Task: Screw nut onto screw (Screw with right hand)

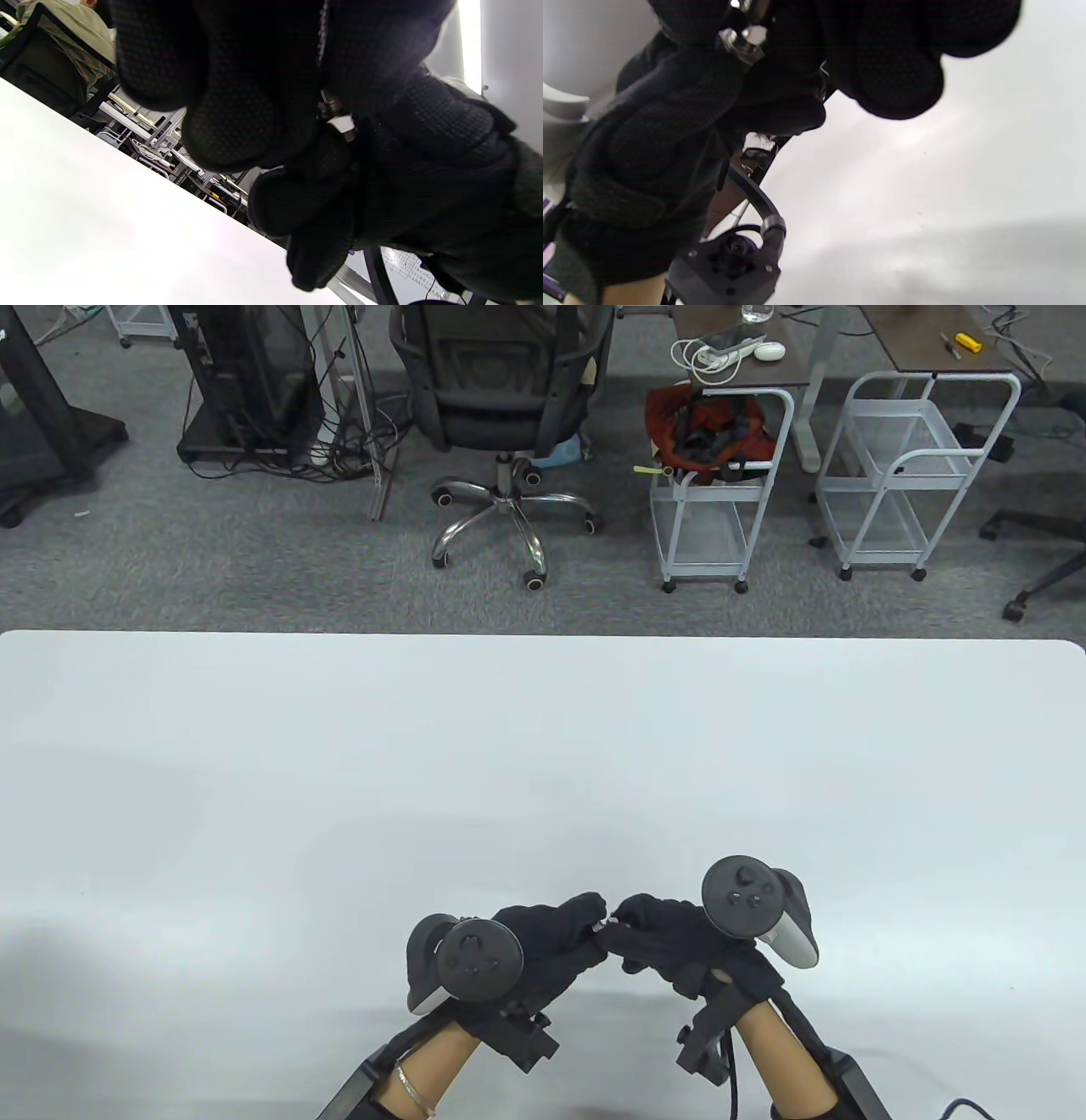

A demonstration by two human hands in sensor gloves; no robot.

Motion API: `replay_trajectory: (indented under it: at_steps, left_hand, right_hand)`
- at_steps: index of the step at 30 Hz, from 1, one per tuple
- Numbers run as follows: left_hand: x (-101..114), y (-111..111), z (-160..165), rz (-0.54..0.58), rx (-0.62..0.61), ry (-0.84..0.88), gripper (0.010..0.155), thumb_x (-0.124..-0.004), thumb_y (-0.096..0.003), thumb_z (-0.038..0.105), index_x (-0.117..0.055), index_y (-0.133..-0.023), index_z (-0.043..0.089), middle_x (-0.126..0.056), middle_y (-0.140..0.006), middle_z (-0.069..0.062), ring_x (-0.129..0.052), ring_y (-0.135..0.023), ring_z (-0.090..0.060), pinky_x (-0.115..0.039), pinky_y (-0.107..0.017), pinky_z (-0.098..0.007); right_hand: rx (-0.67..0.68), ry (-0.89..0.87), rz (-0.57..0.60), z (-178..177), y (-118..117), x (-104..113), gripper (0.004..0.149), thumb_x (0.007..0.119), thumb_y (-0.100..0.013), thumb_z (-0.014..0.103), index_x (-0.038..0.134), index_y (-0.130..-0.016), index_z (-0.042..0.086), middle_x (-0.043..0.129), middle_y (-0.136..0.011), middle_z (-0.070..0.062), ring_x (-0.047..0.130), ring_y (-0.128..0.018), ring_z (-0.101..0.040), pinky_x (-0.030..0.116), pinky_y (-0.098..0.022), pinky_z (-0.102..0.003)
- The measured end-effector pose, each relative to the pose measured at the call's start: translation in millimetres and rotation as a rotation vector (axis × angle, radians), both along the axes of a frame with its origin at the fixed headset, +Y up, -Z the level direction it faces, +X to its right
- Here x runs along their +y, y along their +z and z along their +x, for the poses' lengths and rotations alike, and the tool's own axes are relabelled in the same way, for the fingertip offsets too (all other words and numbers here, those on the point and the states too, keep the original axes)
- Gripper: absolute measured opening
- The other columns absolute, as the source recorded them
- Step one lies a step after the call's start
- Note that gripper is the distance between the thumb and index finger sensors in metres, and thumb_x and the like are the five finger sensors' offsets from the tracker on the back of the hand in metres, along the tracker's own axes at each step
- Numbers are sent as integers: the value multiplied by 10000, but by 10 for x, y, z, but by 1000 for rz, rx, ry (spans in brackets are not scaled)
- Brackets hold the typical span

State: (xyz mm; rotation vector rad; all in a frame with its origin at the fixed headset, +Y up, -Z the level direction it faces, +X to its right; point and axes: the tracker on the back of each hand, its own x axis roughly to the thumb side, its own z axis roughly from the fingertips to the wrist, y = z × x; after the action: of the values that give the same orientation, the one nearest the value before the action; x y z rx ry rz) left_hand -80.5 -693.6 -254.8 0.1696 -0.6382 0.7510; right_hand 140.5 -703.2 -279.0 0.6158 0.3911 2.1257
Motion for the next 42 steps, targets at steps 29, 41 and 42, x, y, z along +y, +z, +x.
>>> replay_trajectory:
  at_steps: [29,41,42]
  left_hand:
    - [-27,-6,13,-24,-13,18,487,-837,-441,384,-877,-835,101,-1113,-643,-25,-1121,-491,-155,-902,-448,-357]
    - [-12,3,12,-12,1,28,481,-845,-433,383,-888,-827,111,-1117,-631,-5,-1123,-482,-144,-905,-443,-349]
    - [-14,6,13,-19,1,38,478,-846,-433,382,-889,-825,111,-1116,-632,-8,-1122,-482,-147,-904,-443,-352]
  right_hand:
    - [-31,2,28,6,5,-39,495,706,-579,453,794,-776,8,899,-743,-267,988,-524,-359,756,-419,-523]
    - [-159,-62,138,-7,20,-45,475,631,-599,428,877,-652,26,986,-598,-214,1035,-376,-300,799,-335,-483]
    - [-175,-84,141,-12,23,-47,470,626,-599,405,890,-622,18,994,-568,-224,1035,-346,-312,796,-318,-492]
